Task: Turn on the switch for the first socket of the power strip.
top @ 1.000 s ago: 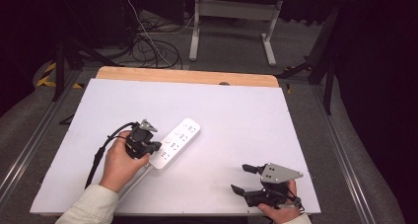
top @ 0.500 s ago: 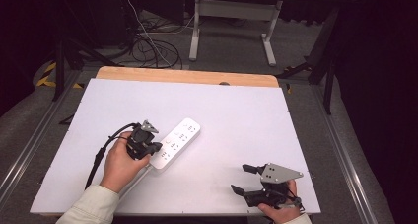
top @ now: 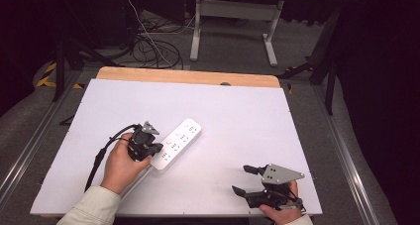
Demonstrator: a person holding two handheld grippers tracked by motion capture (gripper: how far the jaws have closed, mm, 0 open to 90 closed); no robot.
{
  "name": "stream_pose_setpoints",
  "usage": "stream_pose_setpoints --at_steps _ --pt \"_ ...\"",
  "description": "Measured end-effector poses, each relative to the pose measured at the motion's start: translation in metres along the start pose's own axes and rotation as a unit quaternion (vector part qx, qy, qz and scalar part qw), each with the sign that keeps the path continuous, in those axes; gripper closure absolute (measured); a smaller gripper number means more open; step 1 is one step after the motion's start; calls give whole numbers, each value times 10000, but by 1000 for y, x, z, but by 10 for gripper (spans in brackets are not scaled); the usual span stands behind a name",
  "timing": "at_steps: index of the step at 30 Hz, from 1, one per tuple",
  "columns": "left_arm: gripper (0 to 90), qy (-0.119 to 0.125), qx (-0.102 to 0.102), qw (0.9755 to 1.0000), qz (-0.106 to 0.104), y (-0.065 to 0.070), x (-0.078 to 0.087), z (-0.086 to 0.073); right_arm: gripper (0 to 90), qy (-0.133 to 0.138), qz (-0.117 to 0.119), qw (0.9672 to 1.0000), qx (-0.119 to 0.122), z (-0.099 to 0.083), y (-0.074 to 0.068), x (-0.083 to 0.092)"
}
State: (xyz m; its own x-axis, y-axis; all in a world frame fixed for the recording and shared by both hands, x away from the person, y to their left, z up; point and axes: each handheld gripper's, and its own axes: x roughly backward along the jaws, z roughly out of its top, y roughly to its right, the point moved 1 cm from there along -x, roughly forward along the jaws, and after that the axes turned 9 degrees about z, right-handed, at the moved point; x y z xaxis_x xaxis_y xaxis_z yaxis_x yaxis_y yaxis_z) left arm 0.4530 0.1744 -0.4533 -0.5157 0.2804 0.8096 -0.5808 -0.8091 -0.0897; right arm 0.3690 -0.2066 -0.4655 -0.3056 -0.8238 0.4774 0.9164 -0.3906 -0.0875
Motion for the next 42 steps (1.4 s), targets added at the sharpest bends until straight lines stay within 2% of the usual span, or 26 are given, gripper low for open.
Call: stream_pose_setpoints --at_steps 6,12,17,28,42 --pt "900 -5 76 10000 -45 -1 -1 -1 251 1 5 10000 -2 0 0 0" --pt "900 10 34 10000 50 2 -1 -1 251 -9 7 10000 0 0 0 0" --pt "900 20 89 10000 -6 0 -1 -2 252 -11 11 10000 -3 0 0 0" --pt "900 19 63 10000 25 1 -2 -2 251 -22 14 10000 -9 0 -1 -1" --pt "900 20 145 9999 -11 0 -2 -4 251 -24 12 10000 -6 0 -1 -1"
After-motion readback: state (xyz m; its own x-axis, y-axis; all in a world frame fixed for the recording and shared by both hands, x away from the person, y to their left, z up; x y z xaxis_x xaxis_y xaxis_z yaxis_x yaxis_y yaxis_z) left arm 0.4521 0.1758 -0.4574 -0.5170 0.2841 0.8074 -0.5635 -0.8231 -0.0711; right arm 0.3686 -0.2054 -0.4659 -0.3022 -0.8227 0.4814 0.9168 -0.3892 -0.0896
